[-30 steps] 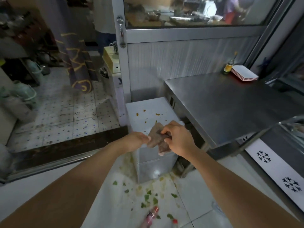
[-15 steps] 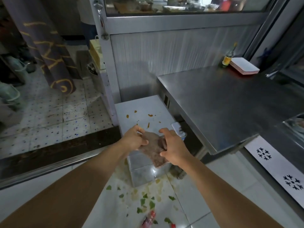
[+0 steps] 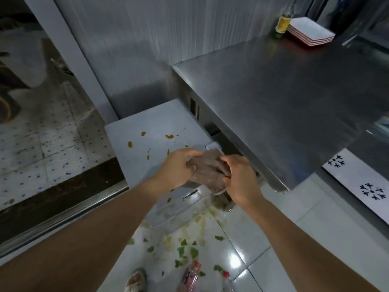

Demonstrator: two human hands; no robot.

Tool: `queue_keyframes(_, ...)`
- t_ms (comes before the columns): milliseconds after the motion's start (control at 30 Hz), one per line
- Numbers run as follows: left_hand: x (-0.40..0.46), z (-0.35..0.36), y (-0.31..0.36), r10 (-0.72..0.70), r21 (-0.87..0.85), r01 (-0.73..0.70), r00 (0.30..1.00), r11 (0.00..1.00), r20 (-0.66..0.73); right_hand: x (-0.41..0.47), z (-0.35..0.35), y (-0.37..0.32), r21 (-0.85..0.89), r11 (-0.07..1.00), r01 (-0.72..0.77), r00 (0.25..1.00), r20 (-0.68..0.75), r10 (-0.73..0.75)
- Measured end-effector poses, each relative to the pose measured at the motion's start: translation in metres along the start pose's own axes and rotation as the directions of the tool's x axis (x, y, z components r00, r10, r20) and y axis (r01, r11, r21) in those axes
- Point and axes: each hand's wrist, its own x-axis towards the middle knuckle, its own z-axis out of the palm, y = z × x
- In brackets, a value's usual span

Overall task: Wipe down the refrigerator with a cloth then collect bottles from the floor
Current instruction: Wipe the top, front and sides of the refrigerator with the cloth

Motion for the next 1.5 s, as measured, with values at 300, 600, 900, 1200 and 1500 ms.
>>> queue_keyframes(300,0.062,0.007,-0.063,0.149,0.287,-0.166,0.986,0.943,0.079,0.034,0.064,0.01,-0.085,0.996,0.017,0.999,-0.034,-0.019)
queue_keyframes(600,0.054,-0.019,-0.093,0.08,0.545,-0.131,0.99,0.828,0.117,0.063,0.094,0.024,-0.456,0.879,0.14,0.982,0.176,-0.066)
queue_keyframes(900,0.026,-0.043,-0.119,0.094,0.566,-0.109,0.994,0.817,0.056,0.019,0.134,-0.036,-0.269,0.957,0.107,0.989,0.128,-0.074)
queue_keyframes(1200,-0.027,-0.057,-0.146,0.169,0.609,-0.111,0.985,0.785,-0.038,0.057,0.123,-0.011,-0.4,0.917,0.014,0.996,0.087,0.023)
queue_keyframes(1500,-0.038,-0.063,-0.158,0.043,0.399,-0.011,0.997,0.917,-0.072,-0.002,0.167,-0.097,-0.258,0.96,0.109,0.993,0.082,-0.09)
